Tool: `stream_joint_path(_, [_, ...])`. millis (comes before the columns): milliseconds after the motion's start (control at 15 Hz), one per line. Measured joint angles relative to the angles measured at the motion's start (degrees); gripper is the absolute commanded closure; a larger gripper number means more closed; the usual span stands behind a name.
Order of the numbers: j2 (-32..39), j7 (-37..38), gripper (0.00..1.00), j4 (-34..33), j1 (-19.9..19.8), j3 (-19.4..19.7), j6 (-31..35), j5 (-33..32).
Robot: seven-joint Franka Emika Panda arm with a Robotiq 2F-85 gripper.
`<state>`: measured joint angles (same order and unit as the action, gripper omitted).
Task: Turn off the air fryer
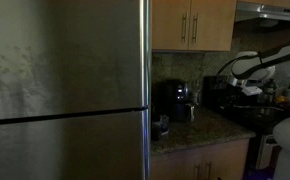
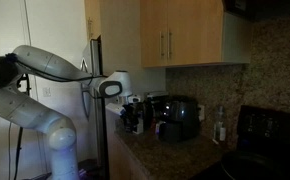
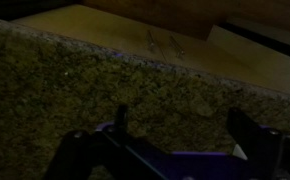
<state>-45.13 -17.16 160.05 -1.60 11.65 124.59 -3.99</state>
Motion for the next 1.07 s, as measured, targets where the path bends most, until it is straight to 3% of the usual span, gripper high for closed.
stream_joint_path(200, [0.31,0.15,0.00,0.30,0.22,-0.21,0.32,0.51])
stream_joint_path(333, [1.16,1.44,0.00,0.17,2.18,-1.02,4.69,3.63])
stream_joint_path(600, [6.39,7.52,0.00,-1.76,9.22,-5.08,23.50,11.56])
stream_joint_path(733, [10.61,11.54,0.00,-3.54,10.93,-7.63,32.40,12.26])
stream_joint_path(1067, [14.25,12.93,0.00,-5.60,11.03,-8.54,35.24,12.02])
